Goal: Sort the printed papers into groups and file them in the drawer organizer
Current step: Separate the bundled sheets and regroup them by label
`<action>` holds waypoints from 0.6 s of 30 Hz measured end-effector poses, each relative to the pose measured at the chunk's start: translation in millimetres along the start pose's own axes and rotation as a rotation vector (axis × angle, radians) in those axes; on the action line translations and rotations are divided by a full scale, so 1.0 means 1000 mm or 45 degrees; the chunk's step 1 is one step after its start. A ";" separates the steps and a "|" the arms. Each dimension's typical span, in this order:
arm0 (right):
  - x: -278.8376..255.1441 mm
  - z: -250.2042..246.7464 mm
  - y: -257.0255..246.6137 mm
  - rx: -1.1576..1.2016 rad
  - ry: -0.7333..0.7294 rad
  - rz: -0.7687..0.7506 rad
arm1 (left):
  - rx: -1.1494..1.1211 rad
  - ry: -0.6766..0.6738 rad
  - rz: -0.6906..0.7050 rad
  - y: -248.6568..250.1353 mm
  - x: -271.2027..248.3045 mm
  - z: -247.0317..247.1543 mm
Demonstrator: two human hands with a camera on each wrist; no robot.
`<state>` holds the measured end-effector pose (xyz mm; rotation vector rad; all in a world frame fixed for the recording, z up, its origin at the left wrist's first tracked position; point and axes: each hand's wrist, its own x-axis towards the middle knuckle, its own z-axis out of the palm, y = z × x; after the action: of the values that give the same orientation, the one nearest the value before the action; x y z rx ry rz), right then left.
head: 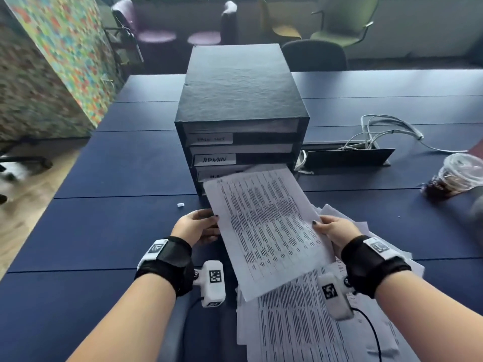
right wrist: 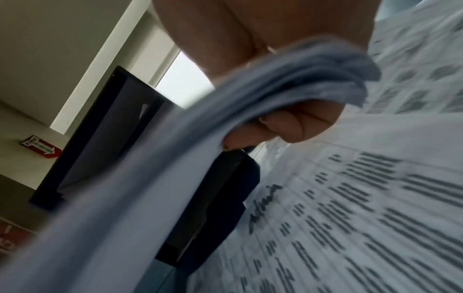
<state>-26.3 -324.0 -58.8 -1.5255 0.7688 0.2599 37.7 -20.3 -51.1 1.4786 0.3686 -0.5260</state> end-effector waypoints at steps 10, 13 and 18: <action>0.036 0.055 -0.040 0.232 0.041 -0.037 | 0.164 -0.415 -0.313 0.014 0.009 -0.007; 0.050 0.062 -0.049 0.235 0.026 -0.068 | 0.187 -0.382 -0.300 0.020 0.017 -0.009; 0.047 0.062 -0.061 -0.091 -0.177 0.091 | 0.168 -0.138 -0.131 0.031 0.043 -0.004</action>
<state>62.9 -283.8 -46.4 -1.5316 0.7105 0.4463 90.7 -20.9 -48.0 1.5559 0.3310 -0.7217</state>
